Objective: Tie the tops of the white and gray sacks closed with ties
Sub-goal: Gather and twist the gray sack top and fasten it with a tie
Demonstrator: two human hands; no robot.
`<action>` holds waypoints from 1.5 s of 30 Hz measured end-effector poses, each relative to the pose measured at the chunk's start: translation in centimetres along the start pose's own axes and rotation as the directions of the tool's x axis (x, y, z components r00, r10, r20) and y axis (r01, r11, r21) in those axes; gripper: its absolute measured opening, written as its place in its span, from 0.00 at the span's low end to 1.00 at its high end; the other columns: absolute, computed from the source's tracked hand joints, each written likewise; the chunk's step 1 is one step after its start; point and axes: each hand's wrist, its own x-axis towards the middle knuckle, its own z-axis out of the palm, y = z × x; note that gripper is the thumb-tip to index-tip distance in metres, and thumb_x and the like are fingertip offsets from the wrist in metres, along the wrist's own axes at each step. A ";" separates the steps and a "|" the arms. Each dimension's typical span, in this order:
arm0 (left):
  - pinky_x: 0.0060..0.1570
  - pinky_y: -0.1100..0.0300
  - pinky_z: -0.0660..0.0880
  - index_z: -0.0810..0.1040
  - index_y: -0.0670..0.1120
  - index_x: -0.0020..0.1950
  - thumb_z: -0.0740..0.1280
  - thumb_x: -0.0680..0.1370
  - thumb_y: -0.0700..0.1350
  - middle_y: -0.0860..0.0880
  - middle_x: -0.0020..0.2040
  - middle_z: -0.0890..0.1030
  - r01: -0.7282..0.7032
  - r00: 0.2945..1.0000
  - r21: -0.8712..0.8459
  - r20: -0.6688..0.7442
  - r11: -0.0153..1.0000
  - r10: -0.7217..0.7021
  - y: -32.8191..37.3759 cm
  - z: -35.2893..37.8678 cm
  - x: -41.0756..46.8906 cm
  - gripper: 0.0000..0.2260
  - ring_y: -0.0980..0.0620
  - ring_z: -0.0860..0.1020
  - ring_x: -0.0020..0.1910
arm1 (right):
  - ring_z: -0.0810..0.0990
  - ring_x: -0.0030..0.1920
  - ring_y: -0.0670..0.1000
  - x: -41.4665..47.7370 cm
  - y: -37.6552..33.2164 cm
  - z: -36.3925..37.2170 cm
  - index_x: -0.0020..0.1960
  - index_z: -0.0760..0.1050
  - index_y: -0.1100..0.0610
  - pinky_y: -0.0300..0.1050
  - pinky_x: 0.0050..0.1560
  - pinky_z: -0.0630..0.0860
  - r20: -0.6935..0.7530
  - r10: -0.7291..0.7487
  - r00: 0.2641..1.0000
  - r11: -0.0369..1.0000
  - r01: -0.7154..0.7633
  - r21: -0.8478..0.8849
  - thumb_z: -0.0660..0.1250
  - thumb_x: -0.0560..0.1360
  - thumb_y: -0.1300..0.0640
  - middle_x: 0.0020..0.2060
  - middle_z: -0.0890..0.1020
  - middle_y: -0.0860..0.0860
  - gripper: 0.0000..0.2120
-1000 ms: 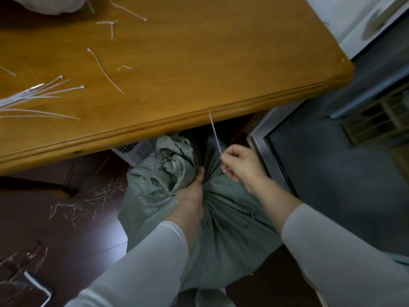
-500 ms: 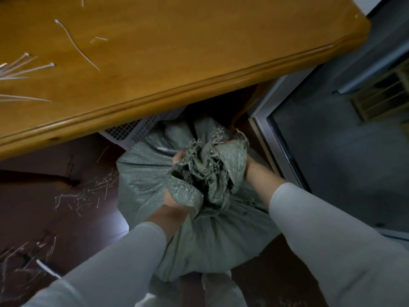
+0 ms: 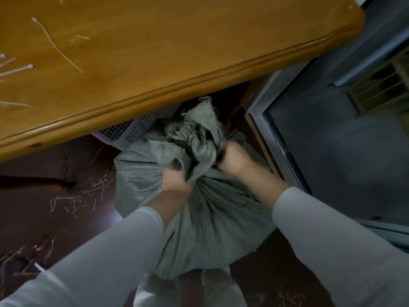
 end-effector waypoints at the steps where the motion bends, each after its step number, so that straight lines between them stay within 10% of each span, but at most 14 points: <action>1: 0.66 0.63 0.65 0.71 0.37 0.66 0.70 0.74 0.44 0.41 0.67 0.73 -0.019 0.999 0.015 -0.035 1.000 0.019 0.7 0.1 0.4 0.24 0.44 0.70 0.68 | 0.79 0.50 0.60 0.0 -0.1 0.1 0.47 0.79 0.60 0.51 0.50 0.77 -0.035 -0.018 0.999 0.998 0.016 -0.063 0.63 0.75 0.57 0.46 0.81 0.60 0.08; 7: 0.51 0.51 0.79 0.74 0.40 0.62 0.72 0.69 0.58 0.44 0.52 0.78 0.198 0.977 -0.018 0.083 0.980 -0.196 4.3 0.0 3.1 0.30 0.44 0.78 0.50 | 0.79 0.49 0.58 -1.6 -1.3 1.0 0.50 0.79 0.59 0.46 0.42 0.71 -0.238 0.033 0.971 0.977 -0.082 -0.198 0.60 0.76 0.56 0.46 0.82 0.57 0.11; 10: 0.46 0.53 0.80 0.73 0.40 0.61 0.71 0.71 0.56 0.44 0.50 0.76 0.278 0.933 0.064 0.219 0.958 -0.285 4.2 -0.6 4.1 0.26 0.44 0.79 0.50 | 0.79 0.39 0.55 -1.4 -1.4 2.8 0.42 0.80 0.61 0.44 0.38 0.72 -0.237 0.215 0.948 0.963 -0.165 0.213 0.62 0.75 0.60 0.35 0.80 0.56 0.09; 13: 0.49 0.48 0.80 0.73 0.38 0.52 0.71 0.70 0.59 0.40 0.49 0.80 0.287 0.909 0.211 0.247 0.934 -0.335 3.5 -1.0 5.0 0.26 0.42 0.82 0.48 | 0.77 0.27 0.54 -1.1 -1.5 5.3 0.36 0.77 0.62 0.56 0.41 0.82 -0.056 0.410 0.910 0.653 -0.251 0.714 0.63 0.76 0.64 0.25 0.77 0.56 0.11; 15: 0.47 0.48 0.81 0.72 0.38 0.45 0.69 0.69 0.62 0.40 0.44 0.81 0.244 0.922 0.363 0.201 0.899 -0.331 3.3 -1.0 5.4 0.26 0.42 0.83 0.44 | 0.76 0.25 0.50 -0.8 -1.0 6.6 0.43 0.79 0.64 0.56 0.41 0.82 -0.041 0.415 0.909 0.606 -0.242 0.758 0.63 0.77 0.63 0.24 0.76 0.54 0.08; 22: 0.34 0.58 0.81 0.73 0.40 0.50 0.71 0.71 0.57 0.44 0.42 0.79 0.270 0.886 0.218 0.326 0.938 -0.331 3.2 -0.8 6.4 0.21 0.48 0.80 0.38 | 0.82 0.48 0.57 -0.5 -0.2 7.9 0.56 0.78 0.60 0.50 0.51 0.77 -0.362 0.216 0.907 0.908 -0.050 0.416 0.63 0.77 0.59 0.49 0.84 0.58 0.11; 27: 0.20 0.70 0.67 0.79 0.45 0.45 0.69 0.73 0.52 0.48 0.26 0.82 0.422 0.758 0.160 0.478 0.892 -0.444 2.2 -2.4 7.7 0.11 0.52 0.80 0.22 | 0.81 0.45 0.55 -0.5 0.1 8.8 0.49 0.78 0.59 0.50 0.46 0.77 -0.458 0.016 0.889 0.943 0.138 0.302 0.63 0.74 0.64 0.44 0.82 0.55 0.06; 34: 0.08 0.71 0.56 0.74 0.42 0.42 0.68 0.76 0.48 0.47 0.21 0.79 0.445 0.729 0.103 0.534 0.889 -0.427 1.3 -2.7 7.6 0.09 0.53 0.76 0.16 | 0.79 0.52 0.56 -1.2 -0.8 7.9 0.58 0.79 0.56 0.45 0.50 0.76 -0.240 -0.128 0.962 0.985 0.152 0.085 0.53 0.68 0.46 0.51 0.79 0.56 0.26; 38: 0.09 0.72 0.56 0.73 0.43 0.41 0.66 0.76 0.49 0.48 0.21 0.79 0.445 0.713 0.145 0.540 0.884 -0.447 0.5 -2.0 7.6 0.11 0.53 0.77 0.17 | 0.77 0.53 0.54 -1.3 -0.2 8.1 0.61 0.76 0.57 0.45 0.49 0.74 -0.132 -0.152 0.980 0.985 0.139 -0.104 0.69 0.71 0.49 0.55 0.76 0.55 0.20; 42: 0.09 0.72 0.55 0.75 0.45 0.44 0.65 0.77 0.50 0.47 0.25 0.81 0.474 0.681 0.123 0.577 0.872 -0.452 -0.7 -0.6 7.7 0.09 0.51 0.80 0.21 | 0.82 0.36 0.58 -1.0 0.7 10.0 0.43 0.83 0.60 0.45 0.32 0.78 -0.340 -0.248 0.907 0.963 0.193 -0.187 0.66 0.69 0.58 0.41 0.82 0.58 0.09; 45: 0.11 0.73 0.56 0.75 0.47 0.42 0.64 0.77 0.53 0.49 0.25 0.82 0.474 0.683 0.063 0.603 0.878 -0.412 -0.5 -0.5 6.9 0.10 0.51 0.80 0.21 | 0.80 0.46 0.59 -0.7 1.4 9.2 0.49 0.82 0.61 0.48 0.46 0.77 -0.310 -0.106 0.945 0.993 0.114 0.010 0.65 0.74 0.58 0.45 0.82 0.60 0.10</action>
